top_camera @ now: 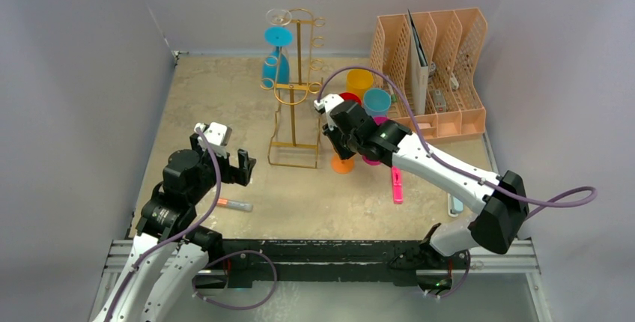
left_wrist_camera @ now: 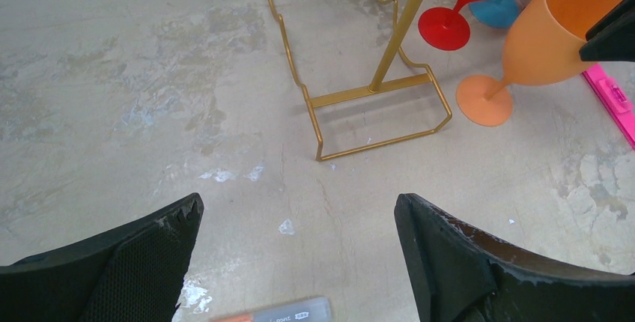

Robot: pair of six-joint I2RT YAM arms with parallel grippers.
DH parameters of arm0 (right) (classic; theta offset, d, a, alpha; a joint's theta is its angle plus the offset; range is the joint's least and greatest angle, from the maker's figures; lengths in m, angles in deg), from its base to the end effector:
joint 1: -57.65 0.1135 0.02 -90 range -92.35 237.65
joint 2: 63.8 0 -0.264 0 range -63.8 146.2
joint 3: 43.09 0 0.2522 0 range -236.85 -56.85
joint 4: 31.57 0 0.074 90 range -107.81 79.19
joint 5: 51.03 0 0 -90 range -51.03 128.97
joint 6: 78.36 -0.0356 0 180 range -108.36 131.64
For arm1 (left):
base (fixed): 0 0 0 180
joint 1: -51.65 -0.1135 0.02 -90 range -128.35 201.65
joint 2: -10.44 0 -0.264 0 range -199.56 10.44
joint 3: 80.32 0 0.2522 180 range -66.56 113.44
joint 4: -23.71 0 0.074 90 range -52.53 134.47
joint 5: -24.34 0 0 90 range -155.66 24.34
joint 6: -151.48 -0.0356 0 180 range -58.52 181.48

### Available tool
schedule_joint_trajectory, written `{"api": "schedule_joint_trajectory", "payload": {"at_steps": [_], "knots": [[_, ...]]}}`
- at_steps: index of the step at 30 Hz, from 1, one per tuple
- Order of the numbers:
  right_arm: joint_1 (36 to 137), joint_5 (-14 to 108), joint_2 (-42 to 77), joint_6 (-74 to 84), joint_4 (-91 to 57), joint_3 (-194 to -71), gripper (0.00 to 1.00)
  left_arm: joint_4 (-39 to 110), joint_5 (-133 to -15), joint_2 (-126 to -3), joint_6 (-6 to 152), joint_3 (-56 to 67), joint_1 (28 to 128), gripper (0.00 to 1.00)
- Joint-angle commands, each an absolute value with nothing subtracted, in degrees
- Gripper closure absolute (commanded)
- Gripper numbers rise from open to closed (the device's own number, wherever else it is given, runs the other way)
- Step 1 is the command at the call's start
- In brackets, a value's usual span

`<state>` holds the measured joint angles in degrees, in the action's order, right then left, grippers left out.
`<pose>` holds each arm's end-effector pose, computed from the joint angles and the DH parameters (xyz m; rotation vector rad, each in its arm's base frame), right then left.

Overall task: Take the wine glass off the wine glass rack
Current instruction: Place the wine glass at the center of the board.

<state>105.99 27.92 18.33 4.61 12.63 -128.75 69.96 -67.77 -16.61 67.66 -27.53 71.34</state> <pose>0.2166 0.2332 0.3195 -0.7093 2.1685 0.2911 0.1075 -0.0399 0.3047 0.2532 1.9266 -0.3365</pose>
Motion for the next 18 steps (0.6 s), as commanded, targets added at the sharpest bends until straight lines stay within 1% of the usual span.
{"api": "schedule_joint_trajectory", "payload": {"at_steps": [1,5,8,18], "knots": [[105.77,26.3,16.71,6.59,11.14,-126.79,0.79,69.73,-67.15,-16.42,66.49,-25.86,71.17,0.03],[105.74,26.49,15.89,5.69,8.38,-124.38,0.77,69.77,-67.02,-16.28,66.66,-25.86,71.21,0.02],[105.79,24.49,15.83,5.63,7.16,-123.21,0.77,69.87,-67.02,-16.12,66.67,-25.86,71.19,0.02],[105.58,22.59,16.76,6.79,5.93,-123.53,0.75,71.23,-65.77,-17.21,69.56,-24.96,71.17,0.02]]}}
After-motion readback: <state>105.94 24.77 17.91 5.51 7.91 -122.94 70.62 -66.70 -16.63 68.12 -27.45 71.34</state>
